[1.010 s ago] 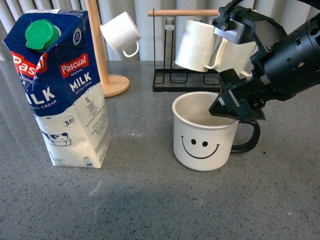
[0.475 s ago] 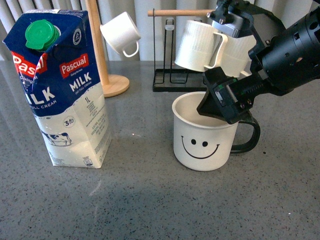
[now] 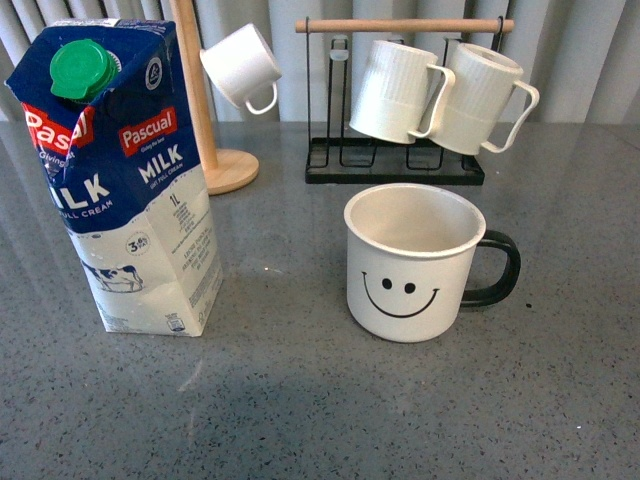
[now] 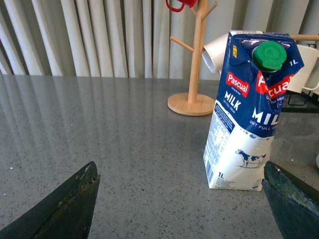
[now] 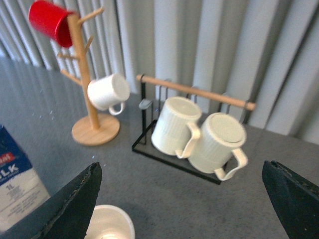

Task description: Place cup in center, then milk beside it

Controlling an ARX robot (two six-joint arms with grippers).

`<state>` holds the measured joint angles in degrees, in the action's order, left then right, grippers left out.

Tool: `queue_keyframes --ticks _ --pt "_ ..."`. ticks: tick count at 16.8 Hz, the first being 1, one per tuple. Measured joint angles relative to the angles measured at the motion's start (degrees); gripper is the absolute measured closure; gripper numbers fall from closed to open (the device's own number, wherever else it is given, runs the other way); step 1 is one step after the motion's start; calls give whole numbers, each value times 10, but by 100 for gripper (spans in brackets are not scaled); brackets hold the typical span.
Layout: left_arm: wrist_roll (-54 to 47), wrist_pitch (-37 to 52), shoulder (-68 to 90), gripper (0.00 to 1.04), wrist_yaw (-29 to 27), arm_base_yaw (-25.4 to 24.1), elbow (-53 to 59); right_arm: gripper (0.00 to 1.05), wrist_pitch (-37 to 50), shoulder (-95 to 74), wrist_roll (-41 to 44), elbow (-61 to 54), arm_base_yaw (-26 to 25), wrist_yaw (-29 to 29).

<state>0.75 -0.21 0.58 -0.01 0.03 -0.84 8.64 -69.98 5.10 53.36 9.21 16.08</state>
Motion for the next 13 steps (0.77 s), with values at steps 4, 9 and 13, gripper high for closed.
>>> queue_keyframes --ticks 4,9,13 --pt "0 0 0 7 0 0 0 7 70 279 -33 -211 -3 -78" --pt "0 0 0 7 0 0 0 62 -78 550 -43 -407 0 -257" --pt "0 0 0 7 0 0 0 103 -99 643 -46 -460 -94 -162"
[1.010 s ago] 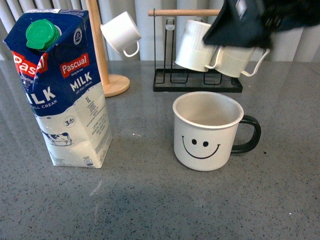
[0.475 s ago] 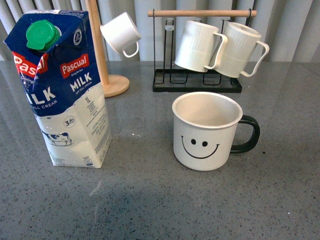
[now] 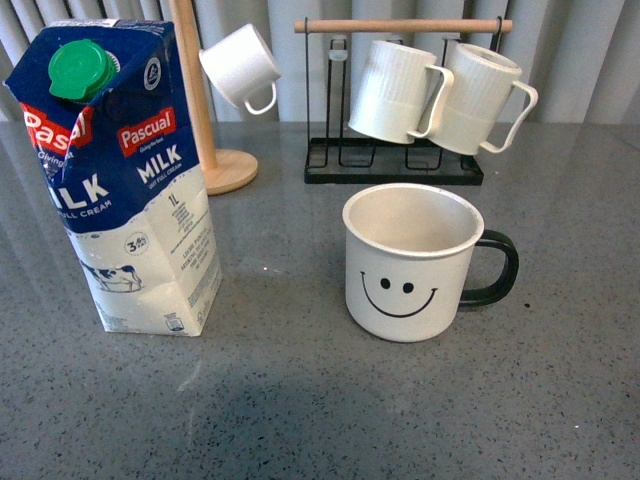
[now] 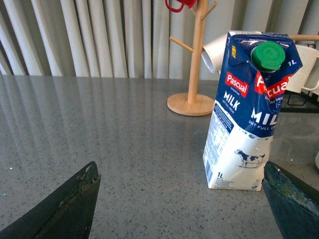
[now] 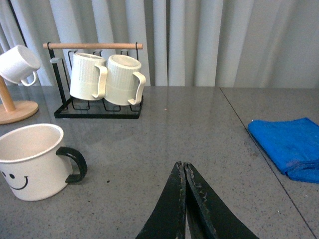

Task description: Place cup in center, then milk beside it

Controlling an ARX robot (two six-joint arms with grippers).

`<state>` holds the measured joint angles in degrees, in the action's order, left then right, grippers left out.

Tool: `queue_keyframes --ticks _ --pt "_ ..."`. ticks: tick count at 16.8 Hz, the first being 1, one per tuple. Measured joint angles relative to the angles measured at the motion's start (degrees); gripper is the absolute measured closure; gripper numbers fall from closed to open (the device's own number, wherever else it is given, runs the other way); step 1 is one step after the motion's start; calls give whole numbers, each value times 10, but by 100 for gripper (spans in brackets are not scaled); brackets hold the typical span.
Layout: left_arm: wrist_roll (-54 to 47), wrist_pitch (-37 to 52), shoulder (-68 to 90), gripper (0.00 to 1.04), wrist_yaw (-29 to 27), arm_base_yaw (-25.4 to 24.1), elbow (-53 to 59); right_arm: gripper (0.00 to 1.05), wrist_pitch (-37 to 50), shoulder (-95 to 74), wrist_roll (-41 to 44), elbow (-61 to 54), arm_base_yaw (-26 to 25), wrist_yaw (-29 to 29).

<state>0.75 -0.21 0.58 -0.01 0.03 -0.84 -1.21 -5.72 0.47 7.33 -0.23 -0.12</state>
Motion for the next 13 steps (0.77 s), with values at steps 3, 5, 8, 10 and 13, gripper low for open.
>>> queue_keyframes --ticks 3,5,8,10,13 --pt "0 0 0 7 0 0 0 103 3 14 0 -25 2 1" --pt "0 0 0 7 0 0 0 103 5 23 0 -35 2 1" --pt "0 0 0 7 0 0 0 103 8 30 0 -44 2 1" --pt "0 0 0 7 0 0 0 103 9 56 0 -67 2 2" --pt "0 0 0 7 0 0 0 103 9 55 -1 -66 2 1"
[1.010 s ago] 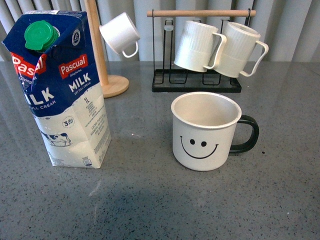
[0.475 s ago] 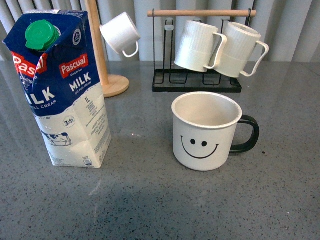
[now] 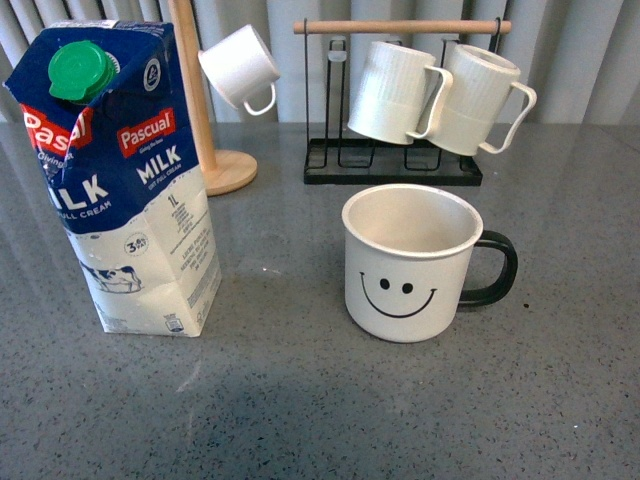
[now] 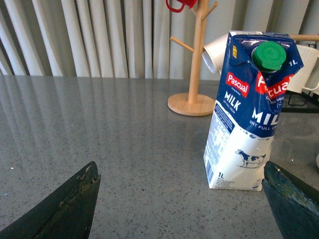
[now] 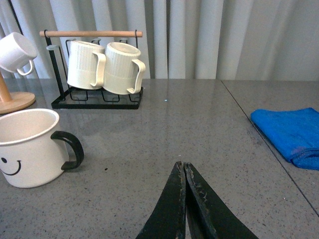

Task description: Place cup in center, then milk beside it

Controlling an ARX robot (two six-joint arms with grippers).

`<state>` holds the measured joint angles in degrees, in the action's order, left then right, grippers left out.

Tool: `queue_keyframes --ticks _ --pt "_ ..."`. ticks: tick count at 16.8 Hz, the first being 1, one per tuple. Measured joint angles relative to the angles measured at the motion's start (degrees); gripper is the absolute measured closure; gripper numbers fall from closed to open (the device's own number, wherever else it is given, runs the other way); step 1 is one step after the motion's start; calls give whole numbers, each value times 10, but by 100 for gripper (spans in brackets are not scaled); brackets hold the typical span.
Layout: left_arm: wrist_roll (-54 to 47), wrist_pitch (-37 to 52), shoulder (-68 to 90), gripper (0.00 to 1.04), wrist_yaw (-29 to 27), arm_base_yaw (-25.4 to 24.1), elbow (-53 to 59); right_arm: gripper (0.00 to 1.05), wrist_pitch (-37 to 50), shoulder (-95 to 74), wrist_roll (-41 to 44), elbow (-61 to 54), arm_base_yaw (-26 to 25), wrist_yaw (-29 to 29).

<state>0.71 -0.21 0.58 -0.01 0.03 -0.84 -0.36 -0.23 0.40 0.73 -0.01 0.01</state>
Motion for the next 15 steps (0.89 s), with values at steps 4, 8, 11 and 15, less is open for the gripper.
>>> queue_keyframes --ticks 4,8,11,15 --pt "0 0 0 7 0 0 0 95 1 0 0 0 0 0" --pt "0 0 0 7 0 0 0 45 1 0 0 0 0 0" --pt "0 0 0 7 0 0 0 11 1 0 0 0 0 0" --pt "0 0 0 7 0 0 0 7 1 0 0 0 0 0"
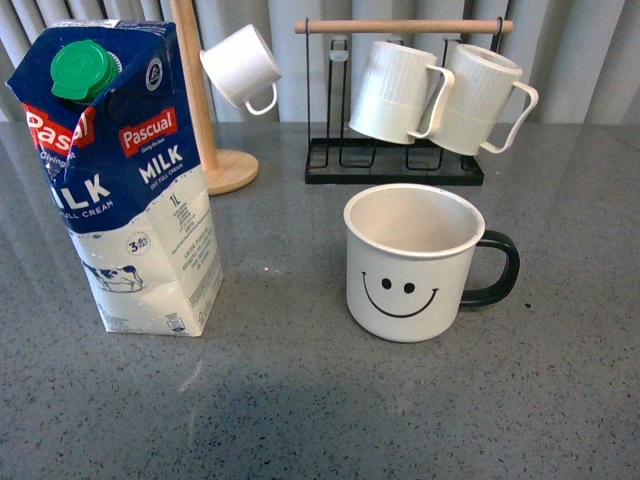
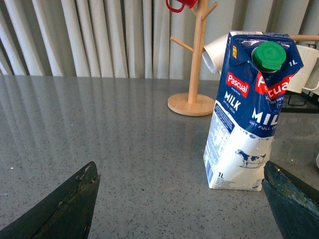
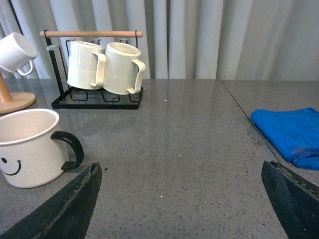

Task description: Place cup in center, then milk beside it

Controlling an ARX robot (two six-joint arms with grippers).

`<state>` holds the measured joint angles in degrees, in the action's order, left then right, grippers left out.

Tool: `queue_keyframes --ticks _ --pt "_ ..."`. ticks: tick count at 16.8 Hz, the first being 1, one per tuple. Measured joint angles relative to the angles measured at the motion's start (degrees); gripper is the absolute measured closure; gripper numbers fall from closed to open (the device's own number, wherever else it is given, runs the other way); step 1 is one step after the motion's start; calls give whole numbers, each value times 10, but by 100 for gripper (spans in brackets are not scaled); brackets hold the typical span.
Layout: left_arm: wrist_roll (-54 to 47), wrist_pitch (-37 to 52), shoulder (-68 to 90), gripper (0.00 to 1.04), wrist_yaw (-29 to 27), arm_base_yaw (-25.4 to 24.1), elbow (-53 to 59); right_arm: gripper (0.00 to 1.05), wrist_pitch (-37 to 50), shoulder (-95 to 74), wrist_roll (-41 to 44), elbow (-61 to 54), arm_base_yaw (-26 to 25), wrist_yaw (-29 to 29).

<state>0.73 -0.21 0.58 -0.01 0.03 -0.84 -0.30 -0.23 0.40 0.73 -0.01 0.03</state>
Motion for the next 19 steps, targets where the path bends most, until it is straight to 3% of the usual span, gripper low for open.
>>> queue_keyframes --ticks 7,8,9,10,12,15,16,17,19 --pt "0 0 0 7 0 0 0 7 0 0 0 0 0 0" --pt "4 -45 8 7 -24 9 -11 7 0 0 0 0 0 0" --pt "21 -135 70 7 -96 50 -52 7 0 0 0 0 0 0" --pt "25 -147 99 7 -125 76 -69 7 1 0 0 0 0 0" --pt "32 -127 109 7 -139 96 -81 7 0 0 0 0 0 0" --pt "33 -25 188 7 -116 100 -134 7 1 0 0 0 0 0" --pt "33 0 216 7 -104 104 -143 7 0 0 0 0 0 0" --pt "33 99 352 7 -64 139 -199 7 0 0 0 0 0 0" --pt "31 134 416 7 -45 150 -239 7 0 0 0 0 0 0"
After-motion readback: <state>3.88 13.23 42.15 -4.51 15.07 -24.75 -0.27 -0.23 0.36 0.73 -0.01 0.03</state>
